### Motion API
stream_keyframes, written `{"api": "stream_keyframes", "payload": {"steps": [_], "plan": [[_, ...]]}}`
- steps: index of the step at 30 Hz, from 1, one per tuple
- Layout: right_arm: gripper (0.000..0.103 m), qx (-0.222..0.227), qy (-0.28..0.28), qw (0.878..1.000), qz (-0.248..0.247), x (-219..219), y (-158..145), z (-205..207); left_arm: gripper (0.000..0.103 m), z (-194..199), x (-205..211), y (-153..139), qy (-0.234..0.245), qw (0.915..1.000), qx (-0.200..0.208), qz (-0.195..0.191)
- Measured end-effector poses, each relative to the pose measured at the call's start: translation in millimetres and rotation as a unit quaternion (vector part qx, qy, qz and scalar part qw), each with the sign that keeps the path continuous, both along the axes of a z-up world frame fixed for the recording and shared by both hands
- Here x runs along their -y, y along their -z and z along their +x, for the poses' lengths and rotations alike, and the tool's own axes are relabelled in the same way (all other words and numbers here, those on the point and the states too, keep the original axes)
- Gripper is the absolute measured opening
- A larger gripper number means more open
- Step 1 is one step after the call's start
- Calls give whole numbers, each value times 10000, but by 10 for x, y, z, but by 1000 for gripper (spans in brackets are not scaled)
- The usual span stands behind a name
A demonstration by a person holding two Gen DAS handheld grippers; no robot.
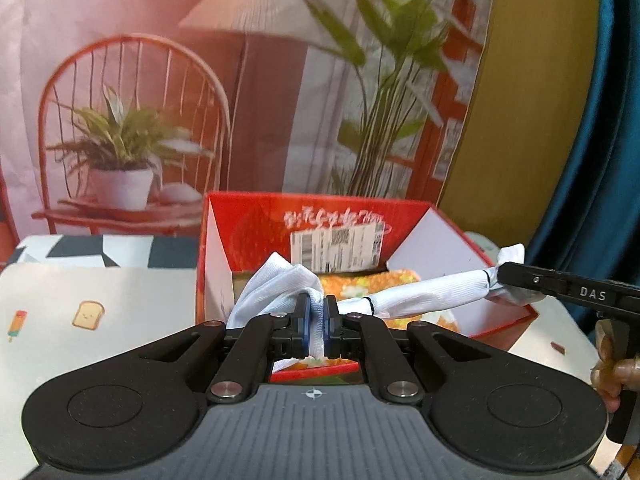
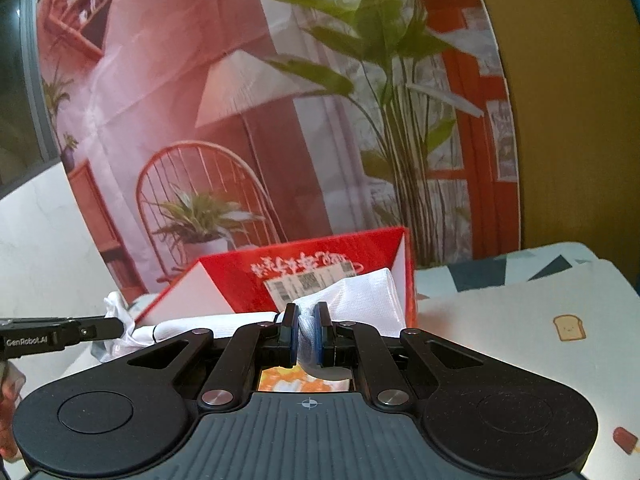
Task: Organize soft objects
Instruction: 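Lift the white cloth with both tools and carry it over the box, then lower the white cloth onto the cushion in the box and open both tools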
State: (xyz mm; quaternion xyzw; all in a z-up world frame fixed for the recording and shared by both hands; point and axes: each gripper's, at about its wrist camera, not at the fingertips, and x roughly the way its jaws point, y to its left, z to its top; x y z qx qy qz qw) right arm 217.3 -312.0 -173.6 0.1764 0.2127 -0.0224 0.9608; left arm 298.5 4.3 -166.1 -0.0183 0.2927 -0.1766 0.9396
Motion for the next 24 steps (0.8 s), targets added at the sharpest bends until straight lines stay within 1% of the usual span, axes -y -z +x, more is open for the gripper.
{"api": "stream_keyframes", "payload": {"steps": [2, 4, 7, 8, 9, 11, 16, 21, 24], "plan": [[7, -59, -27, 10000, -10, 18, 54, 17, 9, 72, -4, 47, 6, 9999, -105, 16], [7, -70, -17, 10000, -15, 43, 89, 17, 13, 112, -24, 84, -23, 9998, -179, -22], [7, -70, -57, 10000, -35, 48, 111, 12, 16, 148, -33, 99, -75, 9998, -182, 3], [7, -101, -92, 9999, -46, 44, 112, 19, 23, 148, -41, 100, -92, 9998, -173, 11], [7, -147, -136, 9998, -78, 27, 114, 30, 33, 159, -34, 94, -110, 9998, -149, 6], [7, -240, -214, 9993, -175, -19, 115, 69, 44, 143, -38, 75, -146, 9999, -62, -18], [7, -578, -297, 9975, -290, -147, 106, 221, 45, 115, -17, 31, -107, 9999, 0, -40], [7, -1136, -624, 9909, -349, -332, 152, 473, 45, 95, -15, 21, -117, 9999, 8, -87], [7, -1300, -617, 9887, -409, -393, 196, 589, 45, 74, -30, 18, -139, 9999, 8, -97]]}}
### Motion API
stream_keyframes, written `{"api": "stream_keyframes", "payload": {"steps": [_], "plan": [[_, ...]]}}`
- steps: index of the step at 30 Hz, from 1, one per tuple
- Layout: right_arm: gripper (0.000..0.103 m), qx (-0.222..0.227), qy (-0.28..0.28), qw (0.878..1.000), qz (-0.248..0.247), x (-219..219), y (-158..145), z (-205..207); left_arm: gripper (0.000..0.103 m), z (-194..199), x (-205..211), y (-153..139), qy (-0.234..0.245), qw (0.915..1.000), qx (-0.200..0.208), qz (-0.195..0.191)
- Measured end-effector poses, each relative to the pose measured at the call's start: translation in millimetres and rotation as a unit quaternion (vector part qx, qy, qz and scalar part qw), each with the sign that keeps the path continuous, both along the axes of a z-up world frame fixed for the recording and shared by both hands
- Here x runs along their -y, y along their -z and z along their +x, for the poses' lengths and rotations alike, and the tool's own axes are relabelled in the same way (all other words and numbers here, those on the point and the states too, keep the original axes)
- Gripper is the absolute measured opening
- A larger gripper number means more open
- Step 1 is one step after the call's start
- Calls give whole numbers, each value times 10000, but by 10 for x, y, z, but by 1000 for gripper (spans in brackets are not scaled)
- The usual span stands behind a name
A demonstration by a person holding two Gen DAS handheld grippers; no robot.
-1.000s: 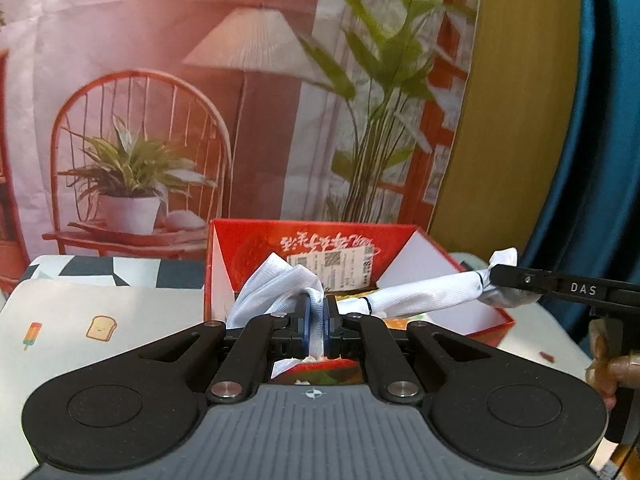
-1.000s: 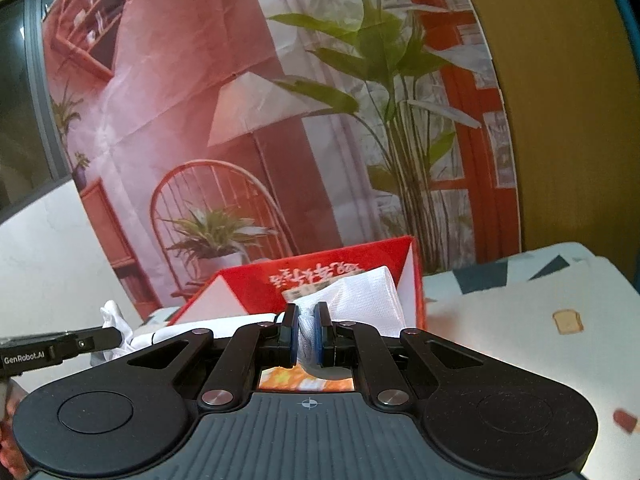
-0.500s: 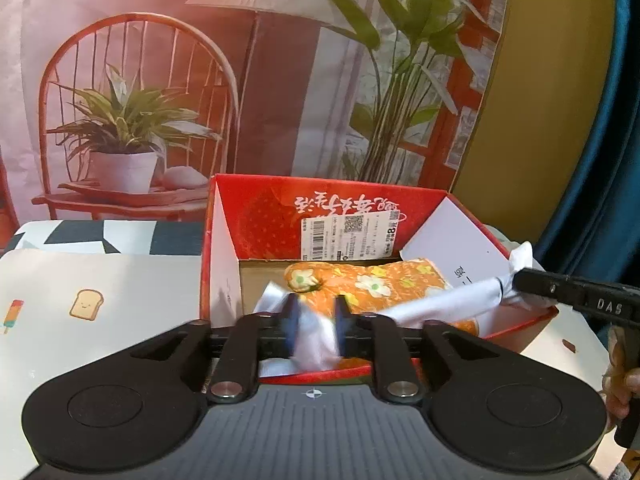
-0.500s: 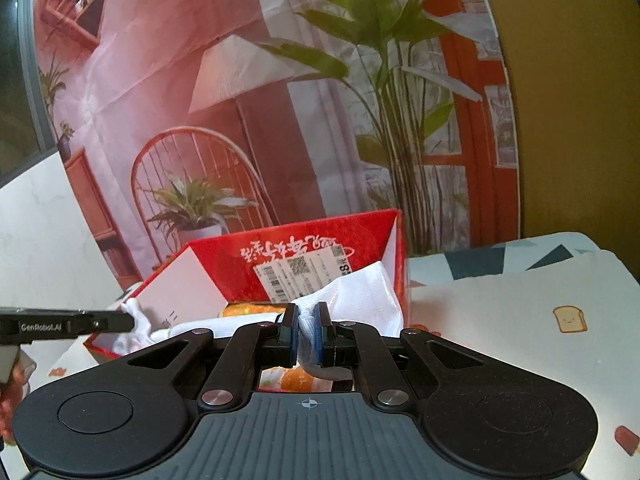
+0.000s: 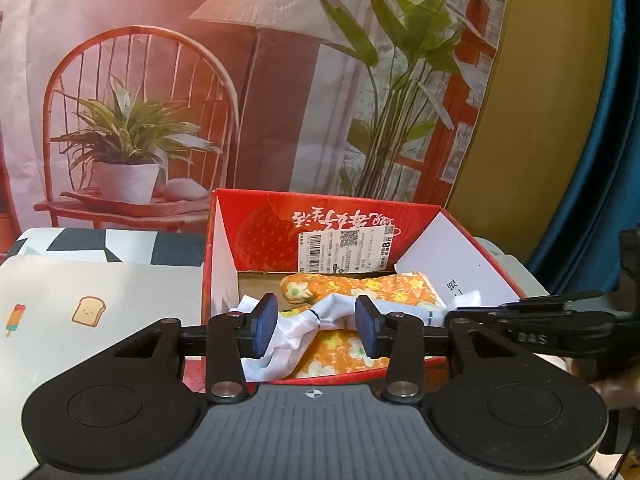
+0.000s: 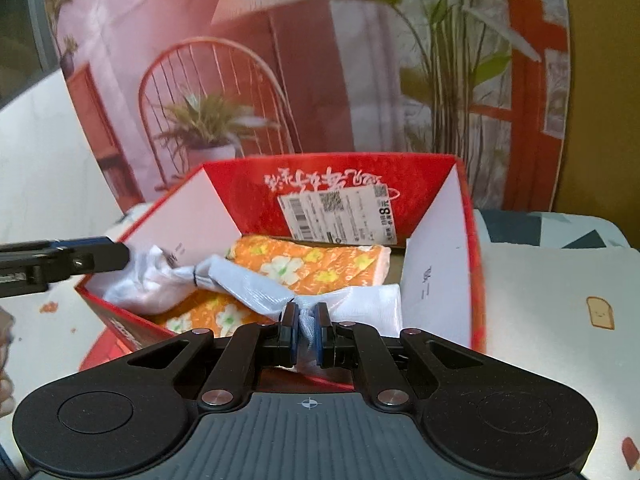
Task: Organize soft objects
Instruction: 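Lower the white cloth onto the cushion in the box and open both tools, then withdraw both tools from the box toward the grey knit item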
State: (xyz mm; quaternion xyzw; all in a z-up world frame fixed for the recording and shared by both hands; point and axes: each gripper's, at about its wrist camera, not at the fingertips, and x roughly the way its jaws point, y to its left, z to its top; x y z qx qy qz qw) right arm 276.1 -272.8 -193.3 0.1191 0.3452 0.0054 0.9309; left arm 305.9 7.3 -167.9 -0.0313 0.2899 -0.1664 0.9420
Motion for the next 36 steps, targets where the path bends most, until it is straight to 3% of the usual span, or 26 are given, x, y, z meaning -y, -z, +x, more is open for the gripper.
{"api": "stream_keyframes", "payload": {"steps": [4, 9, 13, 19, 27, 36], "plan": [[7, -39, 358, 9990, 273, 70, 81, 122, 45, -28, -8, -12, -28, 10000, 14, -3], [9, -48, 658, 9976, 229, 82, 128, 197, 45, -97, 0, -41, -12, 10000, 47, 24], [31, 139, 566, 9981, 217, 8, 51, 117, 49, -181, -4, -68, 21, 9999, 95, 94], [46, 620, 339, 9975, 3, -168, -115, -233, 49, -385, -19, -67, 56, 9999, 66, 96], [49, 1148, 132, 9933, 60, -383, -87, -921, 50, -804, -72, 128, 138, 9997, -120, 137], [49, 960, 41, 9952, -196, -640, 370, -1476, 53, -1113, -204, 509, -63, 9993, -335, 167]]}}
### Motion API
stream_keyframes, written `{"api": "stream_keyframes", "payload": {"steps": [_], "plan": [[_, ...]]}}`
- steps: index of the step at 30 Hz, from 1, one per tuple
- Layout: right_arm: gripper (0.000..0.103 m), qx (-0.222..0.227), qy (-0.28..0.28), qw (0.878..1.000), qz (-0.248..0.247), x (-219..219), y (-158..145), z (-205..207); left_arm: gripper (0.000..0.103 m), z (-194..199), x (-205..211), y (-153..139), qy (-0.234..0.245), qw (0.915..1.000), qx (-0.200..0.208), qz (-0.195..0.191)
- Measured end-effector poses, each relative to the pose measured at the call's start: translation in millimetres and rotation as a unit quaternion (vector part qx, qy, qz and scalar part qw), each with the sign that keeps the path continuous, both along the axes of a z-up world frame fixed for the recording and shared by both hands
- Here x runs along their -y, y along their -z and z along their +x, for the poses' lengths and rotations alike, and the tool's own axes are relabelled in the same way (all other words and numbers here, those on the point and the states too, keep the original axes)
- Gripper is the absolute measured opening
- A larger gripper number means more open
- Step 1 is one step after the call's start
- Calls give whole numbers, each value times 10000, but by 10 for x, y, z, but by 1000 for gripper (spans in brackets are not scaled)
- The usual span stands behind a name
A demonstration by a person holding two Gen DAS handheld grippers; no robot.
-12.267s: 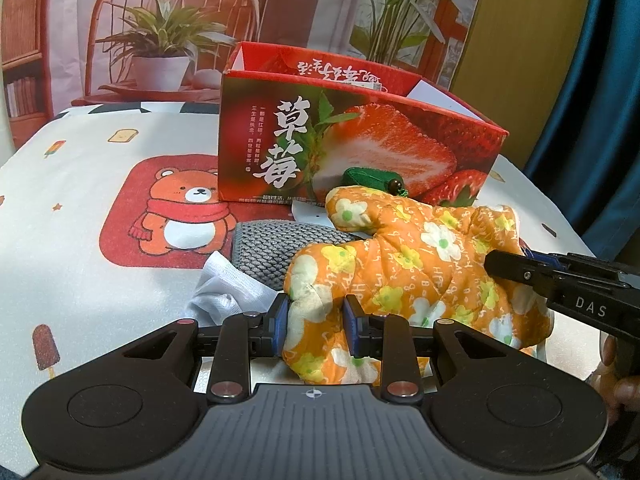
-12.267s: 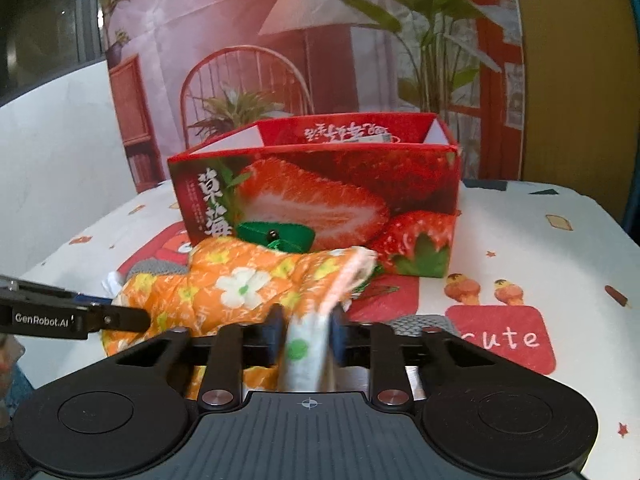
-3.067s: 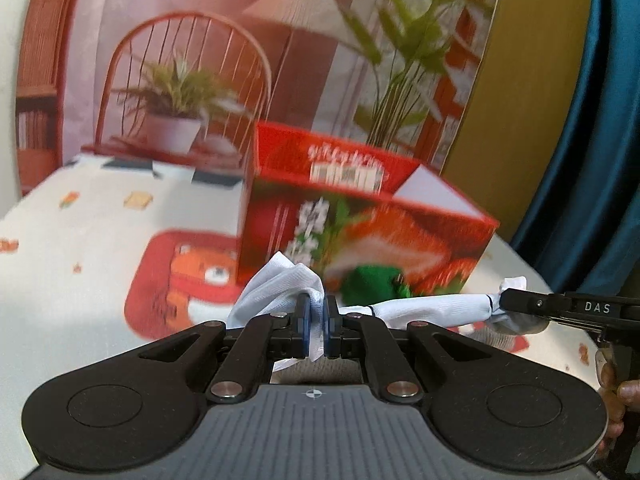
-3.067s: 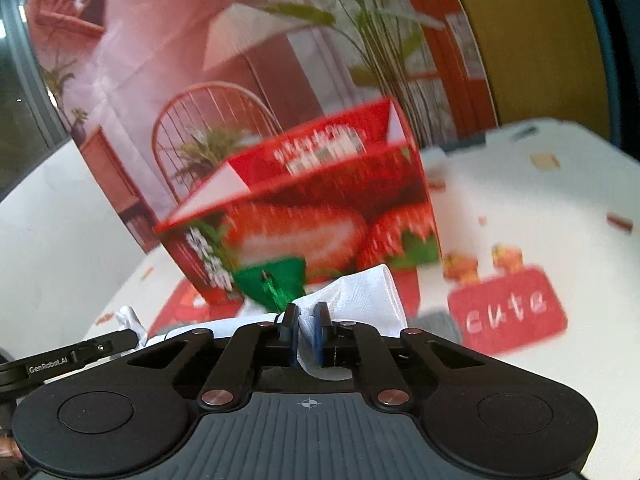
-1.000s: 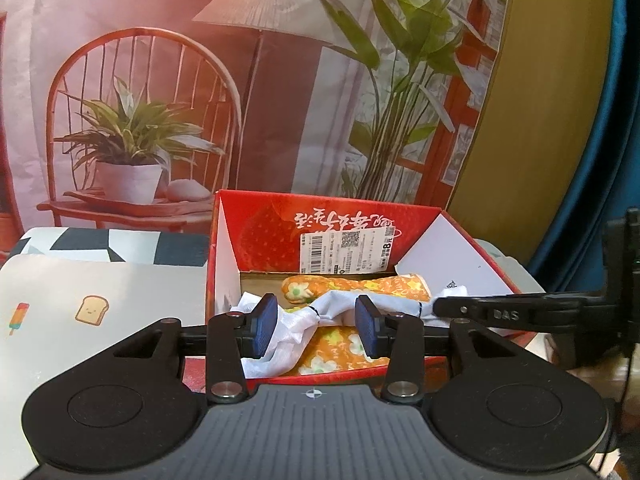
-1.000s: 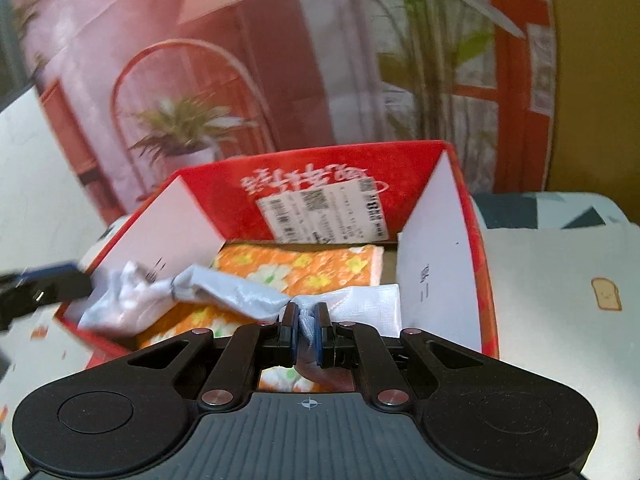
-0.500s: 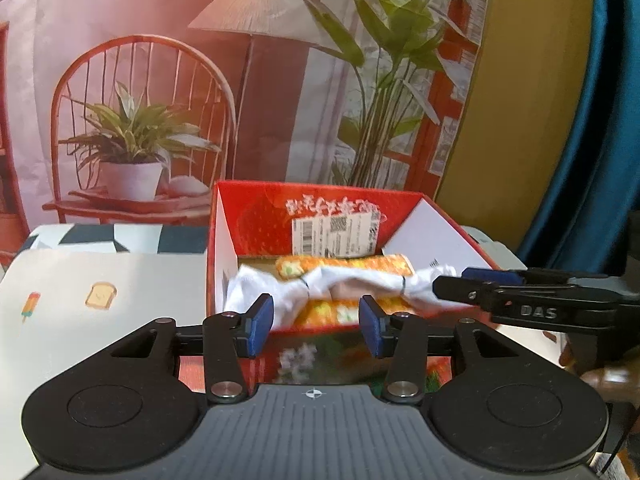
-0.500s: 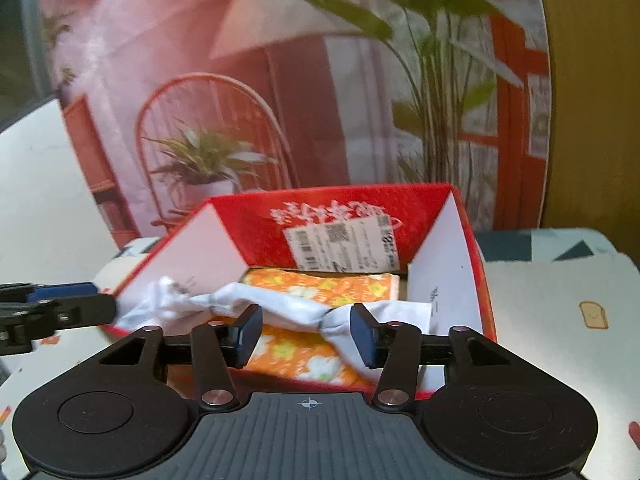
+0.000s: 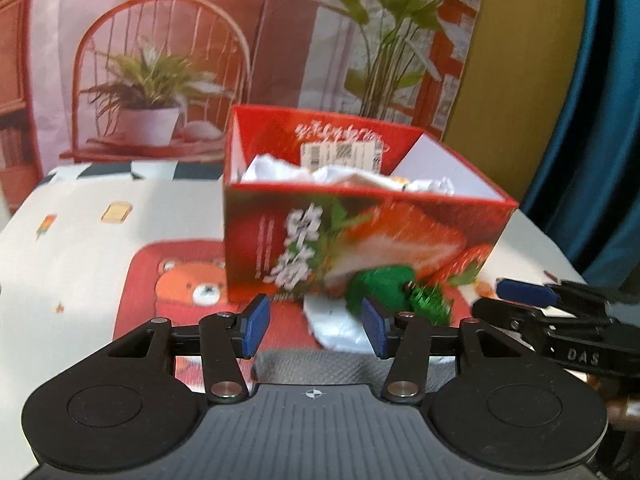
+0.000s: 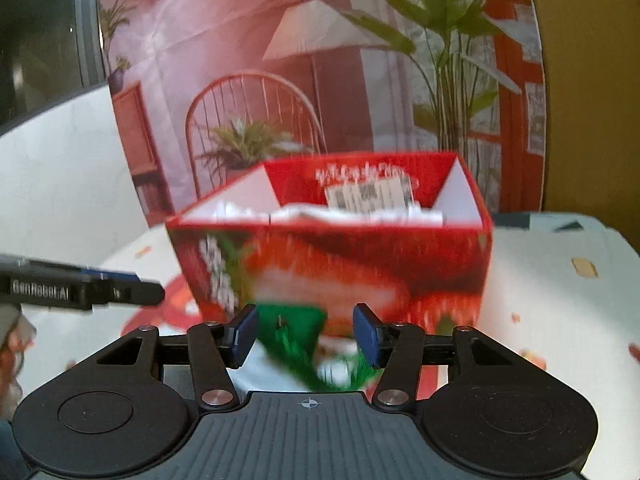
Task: Organize soft objects
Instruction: 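Withdraw both tools from the box toward the grey knit item, then lower both tools onto the grey knit item and close them on it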
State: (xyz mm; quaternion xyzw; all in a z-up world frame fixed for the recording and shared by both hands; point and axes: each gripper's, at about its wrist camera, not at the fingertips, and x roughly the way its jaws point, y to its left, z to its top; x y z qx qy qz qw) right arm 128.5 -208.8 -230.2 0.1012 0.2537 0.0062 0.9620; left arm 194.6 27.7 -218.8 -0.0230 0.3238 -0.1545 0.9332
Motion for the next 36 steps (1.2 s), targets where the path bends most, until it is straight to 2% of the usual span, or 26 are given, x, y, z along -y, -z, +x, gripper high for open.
{"api": "stream_keyframes", "payload": {"steps": [6, 10, 15, 20, 24, 26, 32, 34, 36], "plan": [[49, 55, 254, 9986, -459, -72, 232, -300, 59, -85, -137, 247, -332, 9985, -191, -400], [49, -98, 587, 9981, -148, 75, 374, -440, 59, -100, -152, 397, -391, 9970, -326, -580], [52, -170, 808, 9966, -65, 165, 411, -452, 59, -66, -116, 456, -357, 9973, -301, -564], [60, -312, 957, 9949, -97, 195, 513, -392, 59, -69, -141, 536, -365, 9970, -326, -597], [63, -300, 1020, 9943, -115, 211, 555, -367, 59, -68, -132, 578, -294, 9970, -388, -602], [71, -289, 1103, 9933, -168, 218, 569, -361, 59, -69, -124, 587, -283, 9972, -385, -569], [72, -343, 1142, 9927, -199, 248, 633, -322, 59, -79, -140, 650, -284, 9968, -448, -592], [74, -373, 1149, 9925, -186, 255, 649, -313, 57, -91, -143, 654, -327, 9972, -398, -543], [76, -420, 1160, 9923, -123, 276, 671, -305, 48, -98, -153, 652, -367, 9971, -374, -549]]}}
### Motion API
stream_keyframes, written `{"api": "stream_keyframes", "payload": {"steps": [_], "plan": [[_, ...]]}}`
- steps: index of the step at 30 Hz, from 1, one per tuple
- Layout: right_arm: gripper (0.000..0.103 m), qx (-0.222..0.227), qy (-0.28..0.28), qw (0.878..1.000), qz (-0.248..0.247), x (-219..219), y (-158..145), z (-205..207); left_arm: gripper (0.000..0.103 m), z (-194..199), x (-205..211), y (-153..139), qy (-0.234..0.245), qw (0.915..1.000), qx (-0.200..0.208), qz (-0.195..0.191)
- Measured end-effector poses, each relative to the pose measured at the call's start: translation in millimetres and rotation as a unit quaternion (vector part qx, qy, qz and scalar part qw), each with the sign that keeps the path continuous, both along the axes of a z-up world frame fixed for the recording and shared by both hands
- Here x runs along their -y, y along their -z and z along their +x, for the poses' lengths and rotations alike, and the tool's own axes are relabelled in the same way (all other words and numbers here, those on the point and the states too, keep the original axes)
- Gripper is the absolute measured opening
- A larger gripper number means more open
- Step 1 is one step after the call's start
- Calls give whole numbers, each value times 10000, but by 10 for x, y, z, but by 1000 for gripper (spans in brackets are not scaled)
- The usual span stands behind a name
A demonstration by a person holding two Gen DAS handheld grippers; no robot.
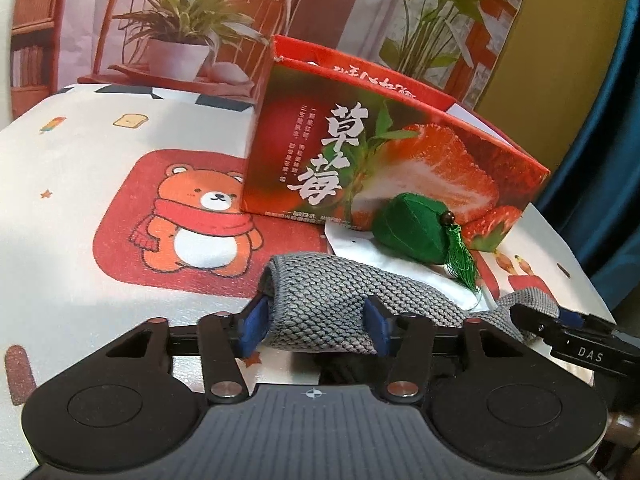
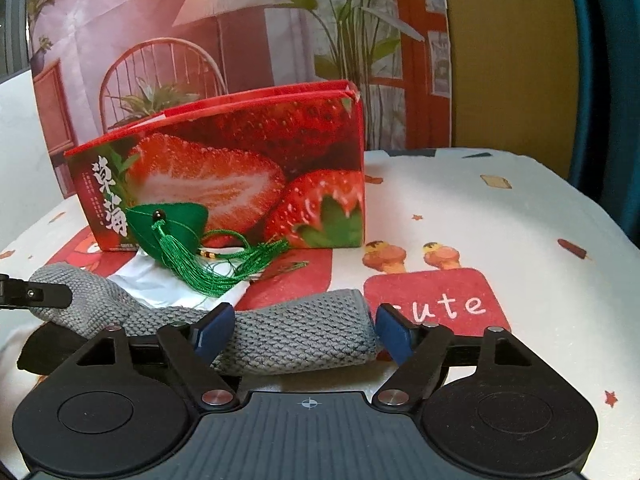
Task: Organize soft objects
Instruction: 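Lower both tools onto the grey knit item and close them on it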
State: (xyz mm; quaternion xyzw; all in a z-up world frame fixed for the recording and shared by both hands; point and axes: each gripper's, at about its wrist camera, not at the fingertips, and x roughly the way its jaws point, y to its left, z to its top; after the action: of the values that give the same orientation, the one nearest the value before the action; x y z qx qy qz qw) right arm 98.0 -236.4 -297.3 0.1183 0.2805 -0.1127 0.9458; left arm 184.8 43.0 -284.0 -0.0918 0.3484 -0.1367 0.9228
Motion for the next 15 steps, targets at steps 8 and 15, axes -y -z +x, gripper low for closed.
{"api": "stream_keyframes", "payload": {"steps": [8, 15], "plan": [[75, -16, -13, 9998, 199, 42, 37, 8, 36, -31, -17, 43, 41, 10000, -47, -43], [68, 56, -78, 9998, 169, 18, 15, -7, 36, -30, -19, 73, 40, 10000, -65, -33]]}}
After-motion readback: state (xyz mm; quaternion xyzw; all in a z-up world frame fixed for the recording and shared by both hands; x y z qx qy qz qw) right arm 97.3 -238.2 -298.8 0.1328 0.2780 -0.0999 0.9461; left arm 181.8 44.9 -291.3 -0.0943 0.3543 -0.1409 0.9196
